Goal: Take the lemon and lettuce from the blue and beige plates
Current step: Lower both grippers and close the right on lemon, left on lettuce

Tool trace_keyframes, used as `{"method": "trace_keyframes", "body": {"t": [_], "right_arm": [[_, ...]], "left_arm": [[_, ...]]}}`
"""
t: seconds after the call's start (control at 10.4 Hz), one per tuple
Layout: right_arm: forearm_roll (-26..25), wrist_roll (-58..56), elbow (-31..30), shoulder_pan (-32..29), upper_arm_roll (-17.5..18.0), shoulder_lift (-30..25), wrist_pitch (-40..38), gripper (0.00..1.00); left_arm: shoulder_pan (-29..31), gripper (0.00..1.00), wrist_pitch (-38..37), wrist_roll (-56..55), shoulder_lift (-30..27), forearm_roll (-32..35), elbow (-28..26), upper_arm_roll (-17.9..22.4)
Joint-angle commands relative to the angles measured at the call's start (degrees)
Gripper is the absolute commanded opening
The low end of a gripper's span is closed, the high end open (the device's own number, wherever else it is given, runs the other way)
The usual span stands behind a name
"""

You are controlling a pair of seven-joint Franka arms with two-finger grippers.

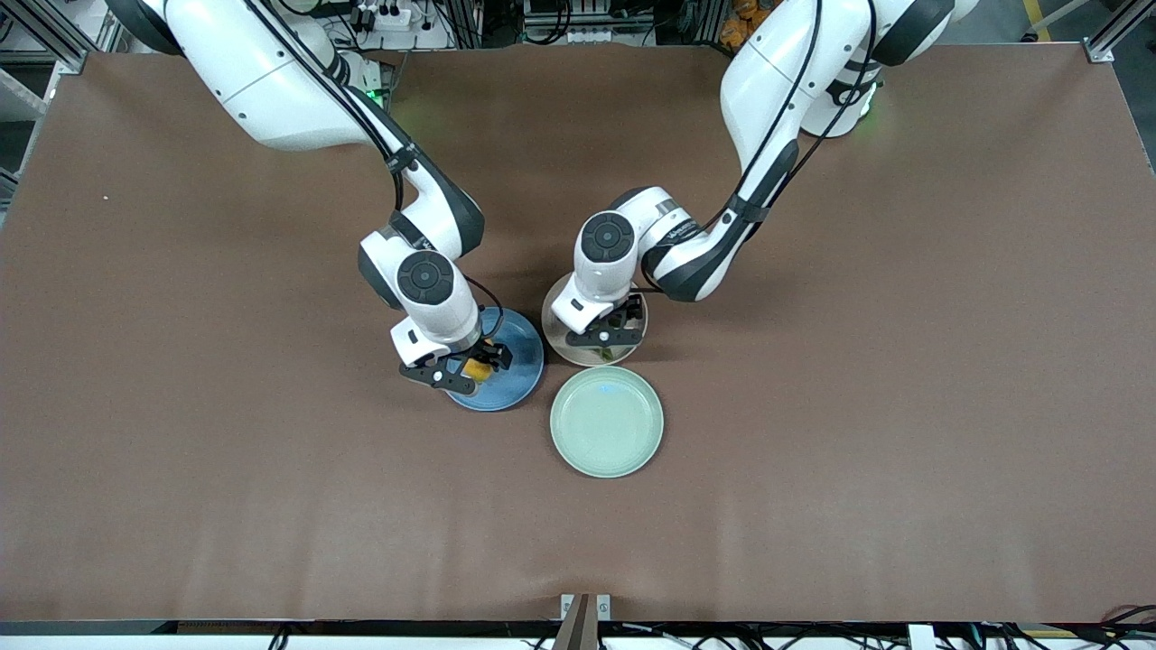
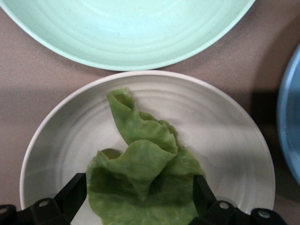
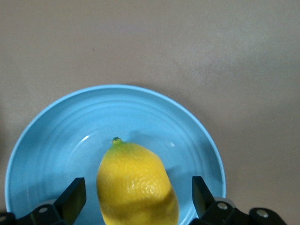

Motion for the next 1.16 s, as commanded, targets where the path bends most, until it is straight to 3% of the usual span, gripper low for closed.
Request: {"method": "trace_keyframes", "body": {"t": [0.0, 0.1, 0.29, 0.58, 0.67, 1.06], "right_arm": [[-4.51, 5.35, -0.02, 0.64, 0.45, 1.42, 1.29, 1.0], [-5.3, 6.5, -0.02, 0.65, 0.45, 1.95, 1.65, 1.0], [-6.36, 6.51, -0.02, 0.73, 0.45, 2.22, 1.65, 0.95], [-7.51, 6.34, 0.07, 0.65, 0.63, 2.22, 1.22, 0.48], [-7.51, 5.99, 0.33, 0.56, 0.89, 2.22, 1.13, 0.37], [-4.63, 4.94, 0.42, -1.1, 1.77, -1.72, -2.9, 0.29]], "left_arm": [[-0.81, 0.51, 3.46, -4.87, 1.07, 1.67, 1.31, 0.9], [-0.81, 0.21, 4.44, -5.85, 1.6, 1.67, 1.31, 0.9], [-0.81, 0.0, 4.53, -5.86, 1.6, 1.76, 1.23, 0.98], [-0.81, 0.0, 4.53, -5.69, 1.34, 2.9, 1.23, 1.16], [-0.72, 0.0, 4.45, -5.78, 0.82, 2.99, 1.23, 1.16], [-0.37, 0.0, -1.69, -5.43, -3.04, 3.08, 1.05, 1.07]]}}
